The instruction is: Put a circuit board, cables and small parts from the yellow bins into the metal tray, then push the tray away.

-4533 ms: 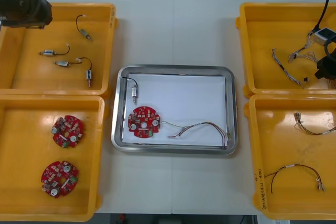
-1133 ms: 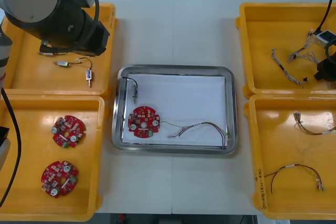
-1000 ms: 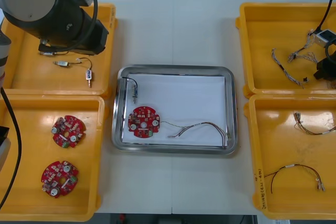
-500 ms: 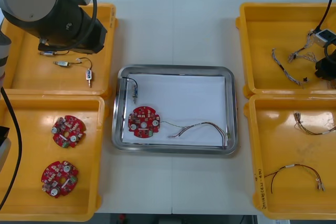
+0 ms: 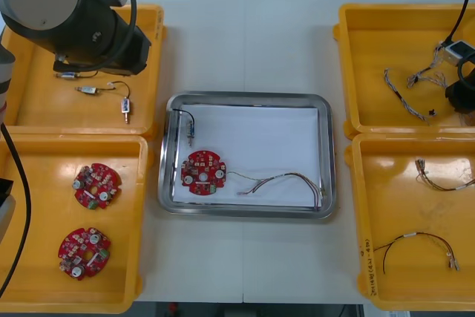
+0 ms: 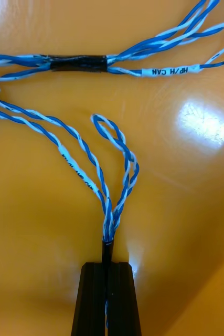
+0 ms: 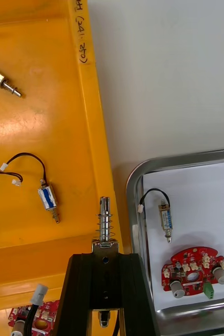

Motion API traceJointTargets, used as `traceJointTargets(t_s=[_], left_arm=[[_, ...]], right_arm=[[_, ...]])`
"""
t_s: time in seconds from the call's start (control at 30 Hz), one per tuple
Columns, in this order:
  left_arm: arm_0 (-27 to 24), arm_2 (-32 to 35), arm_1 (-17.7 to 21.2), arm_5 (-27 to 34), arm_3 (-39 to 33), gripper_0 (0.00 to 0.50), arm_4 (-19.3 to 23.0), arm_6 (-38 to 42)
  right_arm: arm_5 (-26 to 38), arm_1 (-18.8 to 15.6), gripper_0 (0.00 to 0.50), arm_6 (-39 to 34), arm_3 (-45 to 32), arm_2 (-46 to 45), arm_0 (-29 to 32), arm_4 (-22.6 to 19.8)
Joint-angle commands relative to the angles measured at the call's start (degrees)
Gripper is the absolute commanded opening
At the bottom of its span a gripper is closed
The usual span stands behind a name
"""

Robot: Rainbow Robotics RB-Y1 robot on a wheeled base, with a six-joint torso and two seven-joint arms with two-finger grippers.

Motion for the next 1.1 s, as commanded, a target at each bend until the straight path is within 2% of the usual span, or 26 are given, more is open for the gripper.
traceJointTargets(t_s=[0.03, 0.33, 0.8, 1.1], left_arm=[[0.4, 2.0, -0.9, 0.4, -2.6, 0.002, -0.6, 4.0], [0.4, 2.1, -0.9, 0.4, -3.2, 0.001, -0.1, 4.1], [0.4, 2.2, -0.9, 0.4, -3.2, 0.001, -0.2, 4.1], [0.4, 2.2, -0.9, 0.4, -3.2, 0.000, -0.2, 4.1]], right_arm=[[3.7, 1.3, 0.000, -0.7, -6.0, 1.7, 1.4, 1.2], [16.9, 0.2, 0.000, -1.4, -19.1, 1.5, 1.4, 3.4], [45.2, -0.2, 0.000, -3.1, -40.6, -5.6, 1.3, 4.8], [45.2, -0.2, 0.000, -4.1, -52.7, -6.6, 1.4, 3.6]])
